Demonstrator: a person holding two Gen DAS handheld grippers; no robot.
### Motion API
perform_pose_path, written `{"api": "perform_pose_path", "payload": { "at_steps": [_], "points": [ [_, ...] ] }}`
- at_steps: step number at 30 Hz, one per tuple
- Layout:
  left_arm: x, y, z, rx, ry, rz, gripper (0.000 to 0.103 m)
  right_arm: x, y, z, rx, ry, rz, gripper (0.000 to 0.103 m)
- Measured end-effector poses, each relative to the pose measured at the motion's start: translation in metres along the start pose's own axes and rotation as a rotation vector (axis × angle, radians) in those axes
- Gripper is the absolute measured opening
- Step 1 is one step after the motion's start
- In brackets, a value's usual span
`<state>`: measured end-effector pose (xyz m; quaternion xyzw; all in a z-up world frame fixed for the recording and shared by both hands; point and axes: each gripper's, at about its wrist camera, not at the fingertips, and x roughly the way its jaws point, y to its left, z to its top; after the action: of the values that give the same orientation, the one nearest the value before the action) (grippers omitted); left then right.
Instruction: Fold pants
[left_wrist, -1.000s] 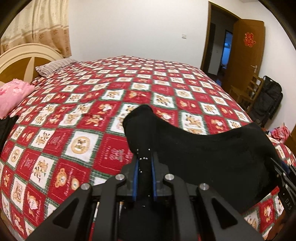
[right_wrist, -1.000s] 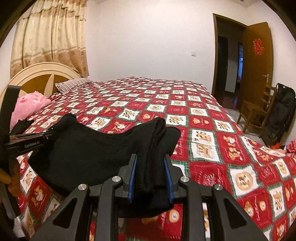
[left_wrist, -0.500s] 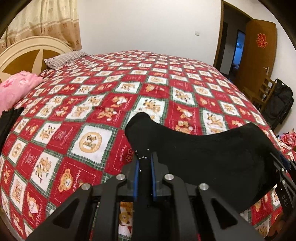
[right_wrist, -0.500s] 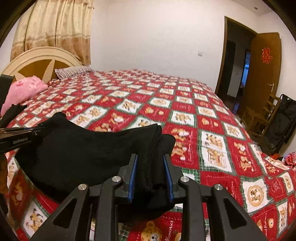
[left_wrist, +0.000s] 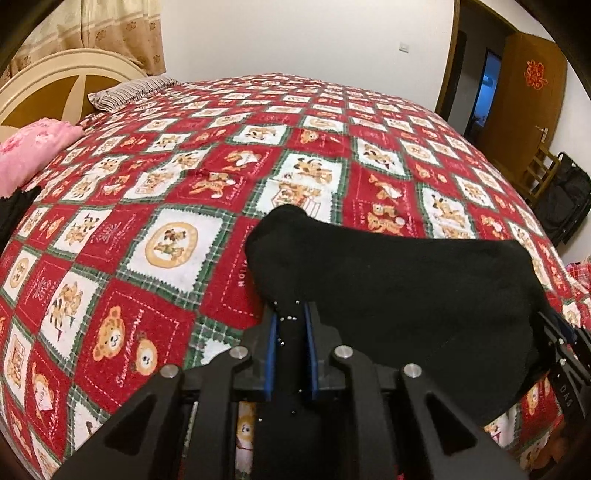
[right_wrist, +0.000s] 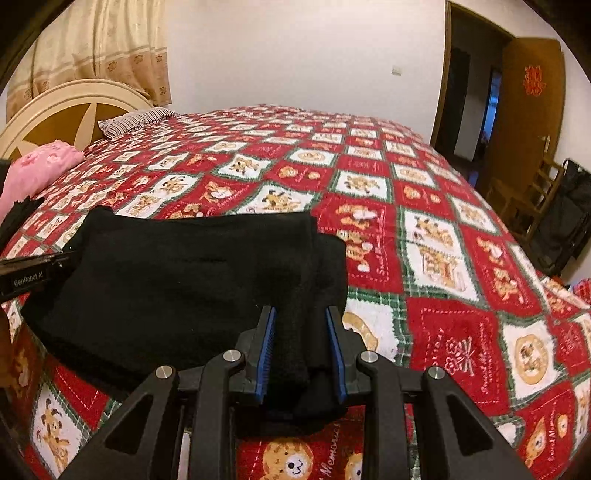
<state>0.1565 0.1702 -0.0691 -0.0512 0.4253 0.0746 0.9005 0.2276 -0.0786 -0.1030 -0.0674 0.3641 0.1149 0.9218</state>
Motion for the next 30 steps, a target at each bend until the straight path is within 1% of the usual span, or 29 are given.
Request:
{"api": "perform_pose_path", "payload": {
  "at_steps": [7, 11, 16, 21, 24, 28, 30],
  "points": [
    [0.008, -0.004, 0.0, 0.021, 0.006, 0.025, 0.017, 0.005, 0.002, 0.0, -0.007, 0.02, -0.001, 0.028],
    [0.008, -0.006, -0.004, 0.043, -0.012, 0.039, 0.017, 0.006, -0.001, 0.0, 0.009, 0.02, 0.016, 0.029],
    [0.005, -0.008, -0.009, 0.07, -0.021, 0.063, 0.017, 0.006, 0.002, -0.001, -0.009, 0.024, -0.002, 0.029],
    [0.002, -0.018, -0.02, 0.141, -0.043, 0.136, 0.017, 0.005, 0.01, -0.002, -0.052, 0.021, -0.044, 0.031],
    [0.007, -0.022, -0.021, 0.172, -0.046, 0.165, 0.017, 0.005, 0.01, -0.002, -0.059, 0.021, -0.051, 0.031],
    [0.006, -0.018, -0.019, 0.158, -0.043, 0.15, 0.017, 0.002, 0.008, -0.004, -0.048, 0.023, -0.047, 0.033],
    [0.001, -0.015, -0.021, 0.145, -0.04, 0.134, 0.02, 0.002, 0.003, -0.004, -0.027, 0.026, -0.034, 0.036]
  ]
}}
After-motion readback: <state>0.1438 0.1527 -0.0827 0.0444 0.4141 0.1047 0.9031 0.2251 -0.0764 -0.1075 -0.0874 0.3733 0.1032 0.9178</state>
